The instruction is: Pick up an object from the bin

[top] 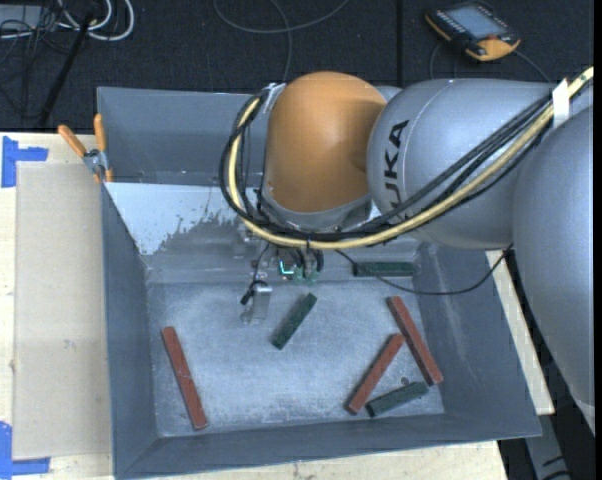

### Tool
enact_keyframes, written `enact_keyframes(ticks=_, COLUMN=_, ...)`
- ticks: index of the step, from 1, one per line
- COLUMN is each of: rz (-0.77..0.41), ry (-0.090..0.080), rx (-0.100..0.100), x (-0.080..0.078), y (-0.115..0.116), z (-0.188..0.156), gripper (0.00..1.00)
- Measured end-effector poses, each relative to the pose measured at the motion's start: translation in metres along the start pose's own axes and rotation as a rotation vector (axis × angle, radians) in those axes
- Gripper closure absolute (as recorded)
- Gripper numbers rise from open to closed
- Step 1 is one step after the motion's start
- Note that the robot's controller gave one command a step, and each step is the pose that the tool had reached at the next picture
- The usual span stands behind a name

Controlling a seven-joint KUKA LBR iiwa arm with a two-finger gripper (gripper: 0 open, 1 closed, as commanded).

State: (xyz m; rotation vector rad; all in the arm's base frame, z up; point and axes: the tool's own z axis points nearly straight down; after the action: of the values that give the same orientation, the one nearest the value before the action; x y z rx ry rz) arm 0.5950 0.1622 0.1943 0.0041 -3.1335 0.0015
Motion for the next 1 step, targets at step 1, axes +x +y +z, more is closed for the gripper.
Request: enact_keyframes(ticks=1, rz=0.003, ry=-0.007, rx=-0.001, x=-0.0017, y=-0.0007, z=-0.0046, gripper=0.00)
